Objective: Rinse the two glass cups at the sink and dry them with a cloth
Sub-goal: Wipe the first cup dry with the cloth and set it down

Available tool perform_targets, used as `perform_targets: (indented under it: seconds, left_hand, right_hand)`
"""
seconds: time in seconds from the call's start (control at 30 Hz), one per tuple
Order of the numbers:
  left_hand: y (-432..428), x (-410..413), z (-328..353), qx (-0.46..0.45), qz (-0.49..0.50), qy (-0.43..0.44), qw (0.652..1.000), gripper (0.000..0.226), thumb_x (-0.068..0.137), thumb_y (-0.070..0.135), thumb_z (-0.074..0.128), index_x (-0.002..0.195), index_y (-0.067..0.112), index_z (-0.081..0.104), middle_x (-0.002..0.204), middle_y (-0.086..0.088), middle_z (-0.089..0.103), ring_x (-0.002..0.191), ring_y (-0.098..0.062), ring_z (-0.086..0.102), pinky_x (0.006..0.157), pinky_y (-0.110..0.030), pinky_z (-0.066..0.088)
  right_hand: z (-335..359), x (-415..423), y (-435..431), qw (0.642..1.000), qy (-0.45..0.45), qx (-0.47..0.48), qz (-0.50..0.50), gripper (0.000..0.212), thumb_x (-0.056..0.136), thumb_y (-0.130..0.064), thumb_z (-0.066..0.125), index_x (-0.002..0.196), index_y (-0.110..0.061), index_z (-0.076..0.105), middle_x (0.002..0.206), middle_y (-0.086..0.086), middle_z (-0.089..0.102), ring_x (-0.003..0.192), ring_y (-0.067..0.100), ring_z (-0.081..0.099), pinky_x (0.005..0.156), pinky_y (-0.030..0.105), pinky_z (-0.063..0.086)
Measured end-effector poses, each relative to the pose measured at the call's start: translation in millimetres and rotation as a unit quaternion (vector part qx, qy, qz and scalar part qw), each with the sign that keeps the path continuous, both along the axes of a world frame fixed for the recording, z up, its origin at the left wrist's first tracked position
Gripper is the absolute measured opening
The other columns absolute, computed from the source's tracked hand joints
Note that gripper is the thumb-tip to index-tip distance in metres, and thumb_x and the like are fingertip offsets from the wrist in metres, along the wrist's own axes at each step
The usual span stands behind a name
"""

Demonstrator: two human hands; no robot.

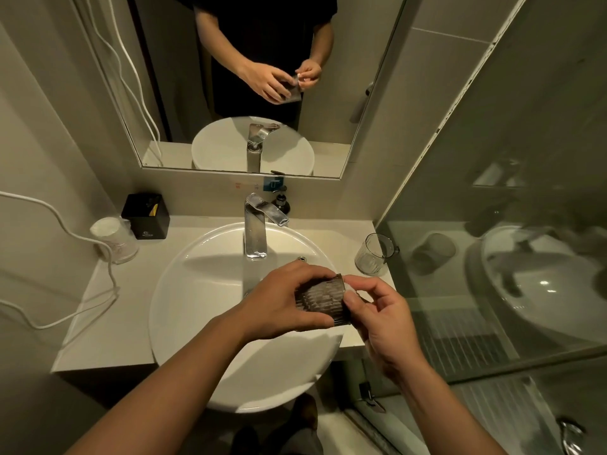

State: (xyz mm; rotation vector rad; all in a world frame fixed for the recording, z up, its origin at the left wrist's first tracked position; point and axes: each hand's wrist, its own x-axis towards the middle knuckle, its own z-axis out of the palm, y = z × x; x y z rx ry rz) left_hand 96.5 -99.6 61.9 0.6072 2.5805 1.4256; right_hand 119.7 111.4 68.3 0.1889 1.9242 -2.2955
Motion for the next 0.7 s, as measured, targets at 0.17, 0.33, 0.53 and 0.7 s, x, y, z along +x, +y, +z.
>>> perform_targets:
  seconds: [0.17, 0.33, 0.53, 0.7]
  left_hand:
    - [-6, -6, 2, 0.083, -0.011, -0.095, 0.992, 0.056, 0.083, 0.036, 0.086, 0.135, 0.034, 0.066, 0.124, 0.012, 0.07, 0.114, -0.002, 0.064, 0.102, -0.028, 0.053]
    - [-9, -9, 4, 0.089, -0.026, -0.158, 0.983, 0.034, 0.096, 0.038, 0.071, 0.13, 0.037, 0.07, 0.12, 0.013, 0.075, 0.112, -0.006, 0.069, 0.1, -0.029, 0.055]
    - [-2, -8, 5, -0.001, 0.003, -0.123, 0.992, 0.04, 0.103, 0.048, 0.055, 0.139, 0.033, 0.062, 0.131, 0.011, 0.068, 0.117, -0.005, 0.063, 0.107, -0.038, 0.051]
    - [3, 3, 4, -0.084, -0.014, 0.037, 0.996, 0.084, 0.073, 0.072, 0.075, 0.145, 0.045, 0.042, 0.141, 0.015, 0.047, 0.129, -0.006, 0.046, 0.109, -0.032, 0.045]
  right_hand:
    - [3, 0, 5, 0.999, 0.032, -0.019, 0.038, 0.02, 0.08, -0.007, 0.073, 0.1, -0.007, 0.071, 0.115, 0.016, 0.074, 0.101, 0.029, 0.073, 0.082, 0.033, 0.06]
    - [4, -1, 9, 0.996, 0.039, -0.022, 0.07, 0.026, 0.081, -0.003, 0.072, 0.104, 0.005, 0.065, 0.121, 0.017, 0.071, 0.105, 0.03, 0.071, 0.084, 0.035, 0.06]
    - [6, -1, 2, 0.998, 0.029, -0.012, 0.045, 0.015, 0.086, 0.002, 0.068, 0.101, -0.001, 0.067, 0.103, 0.008, 0.078, 0.084, 0.021, 0.074, 0.076, 0.032, 0.061]
    - [5, -6, -2, 0.999, 0.027, 0.033, -0.001, 0.017, 0.095, 0.005, 0.063, 0.1, -0.01, 0.072, 0.104, 0.007, 0.078, 0.086, 0.023, 0.075, 0.078, 0.038, 0.059]
